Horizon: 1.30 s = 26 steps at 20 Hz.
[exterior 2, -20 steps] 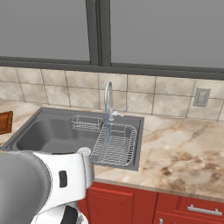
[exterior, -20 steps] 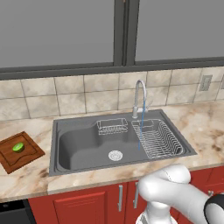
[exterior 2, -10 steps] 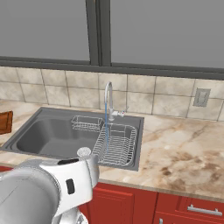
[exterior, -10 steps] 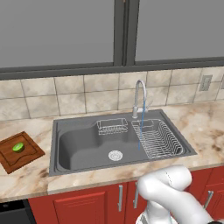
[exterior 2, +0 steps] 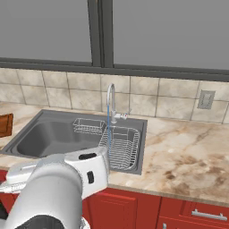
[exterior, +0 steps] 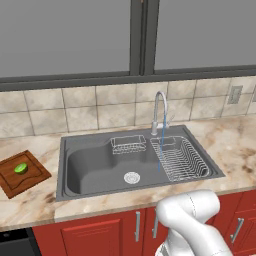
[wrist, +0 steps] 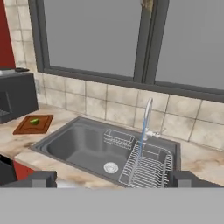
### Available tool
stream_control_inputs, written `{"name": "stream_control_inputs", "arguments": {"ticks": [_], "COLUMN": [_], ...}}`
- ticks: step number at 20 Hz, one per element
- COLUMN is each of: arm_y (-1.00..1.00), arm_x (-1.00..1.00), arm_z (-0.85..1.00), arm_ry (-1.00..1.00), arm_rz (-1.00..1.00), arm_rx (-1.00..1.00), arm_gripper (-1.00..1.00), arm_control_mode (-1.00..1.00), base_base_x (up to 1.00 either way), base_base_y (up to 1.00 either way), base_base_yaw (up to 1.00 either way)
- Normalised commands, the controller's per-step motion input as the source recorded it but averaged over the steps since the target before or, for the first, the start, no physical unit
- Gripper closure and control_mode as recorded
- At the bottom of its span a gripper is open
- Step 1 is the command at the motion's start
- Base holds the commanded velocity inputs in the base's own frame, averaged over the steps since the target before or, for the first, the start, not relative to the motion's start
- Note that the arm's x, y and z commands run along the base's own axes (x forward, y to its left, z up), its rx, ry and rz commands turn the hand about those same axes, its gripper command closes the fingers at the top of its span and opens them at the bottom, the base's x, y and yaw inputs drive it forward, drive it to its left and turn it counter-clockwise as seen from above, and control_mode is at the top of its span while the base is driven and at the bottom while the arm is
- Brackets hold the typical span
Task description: Pick the kiwi from the sink and place it on the cutting board to airdry. Then turn off the sink faucet.
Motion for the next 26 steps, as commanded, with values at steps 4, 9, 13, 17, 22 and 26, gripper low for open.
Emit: {"name": "stream_control_inputs", "arguments": {"ticks": [4,9,13,17,22,26], "arm_y": [-0.15,-0.04,0.0,0.0,-0.02,0.0], "arm_x": [0.25,0.15,0.21,0.29,0.27,0.25], "arm_z": [-0.02,-0.25,-0.16,0.0,0.0,-0.05], "arm_ry": [0.0,-0.01,-0.07,-0.06,-0.01,0.0], "arm_rz": [0.14,0.15,0.13,0.07,0.01,0.0], "arm_rx": [0.05,0.01,0.0,0.0,0.0,0.0], "arm_gripper": [-1.0,-1.0,-1.0,-1.0,-1.0,-1.0], "arm_control_mode": [-1.0,-1.0,-1.0,-1.0,-1.0,-1.0], "base_base_x": [0.0,0.0,0.0,0.0,0.0,0.0], "base_base_y": [0.0,0.0,0.0,0.0,0.0,0.0], "base_base_yaw": [0.0,0.0,0.0,0.0,0.0,0.0]}}
